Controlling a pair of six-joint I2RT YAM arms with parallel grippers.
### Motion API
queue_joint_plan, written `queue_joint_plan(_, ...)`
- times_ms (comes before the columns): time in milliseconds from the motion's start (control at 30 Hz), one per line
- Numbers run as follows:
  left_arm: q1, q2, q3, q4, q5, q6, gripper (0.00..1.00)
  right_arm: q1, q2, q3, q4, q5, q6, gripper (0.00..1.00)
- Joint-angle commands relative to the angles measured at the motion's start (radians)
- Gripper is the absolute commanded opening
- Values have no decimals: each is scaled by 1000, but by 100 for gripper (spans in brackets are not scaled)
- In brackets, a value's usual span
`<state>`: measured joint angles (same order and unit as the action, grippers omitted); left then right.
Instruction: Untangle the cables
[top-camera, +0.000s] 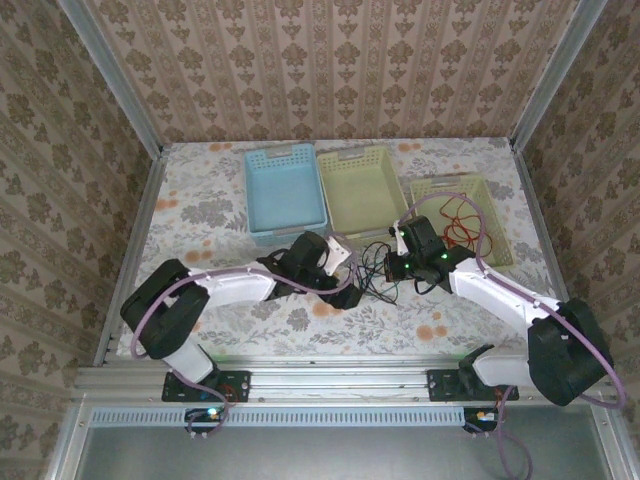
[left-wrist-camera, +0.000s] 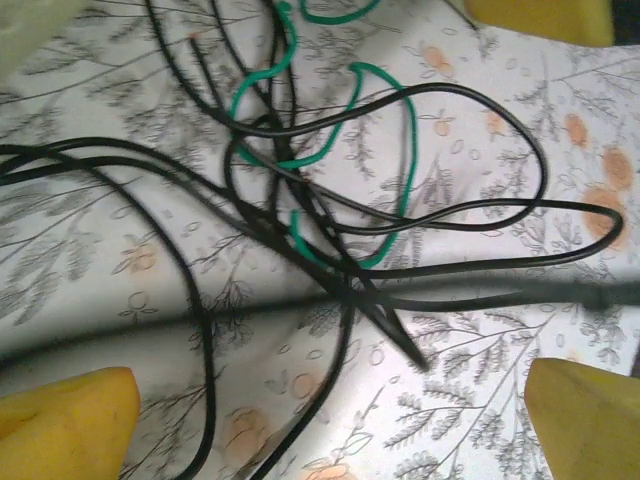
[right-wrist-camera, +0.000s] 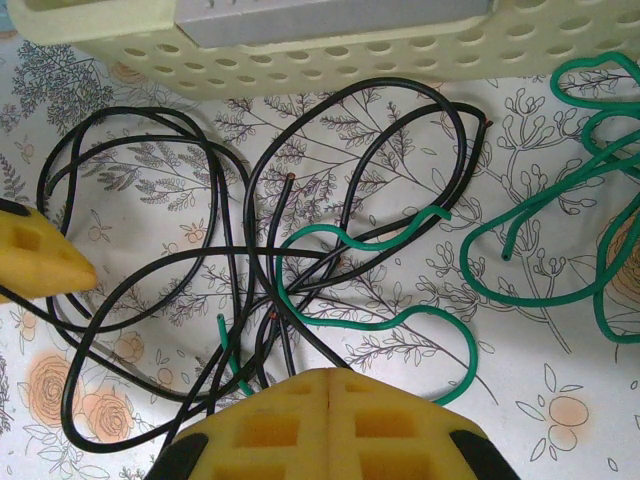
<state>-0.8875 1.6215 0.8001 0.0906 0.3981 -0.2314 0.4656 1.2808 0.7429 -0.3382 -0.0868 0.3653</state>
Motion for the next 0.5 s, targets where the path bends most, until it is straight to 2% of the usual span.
queue_joint_plan(0, -8, 43, 45, -3, 60, 20, 100, 4, 2, -9, 6, -6, -16, 0)
queue_joint_plan(133, -16, 94, 98, 2, -24, 8, 100, 4, 13, -12, -12, 18, -8, 0)
queue_joint_plan(200, -21, 118, 122, -12, -97, -2, 96, 4, 21, -13, -21, 27, -6, 0)
queue_joint_plan(300, -24, 143, 131, 0, -183, -20, 74, 4, 34, -11, -37, 38, 1, 0)
queue_joint_plan(367, -23, 159, 137, -6, -230, -27, 50, 4, 45, -8, -52, 55, 8, 0)
queue_joint_plan(467, -23, 177, 145, -35, -291, -33, 20, -1, 64, 1, -77, 71, 15, 6)
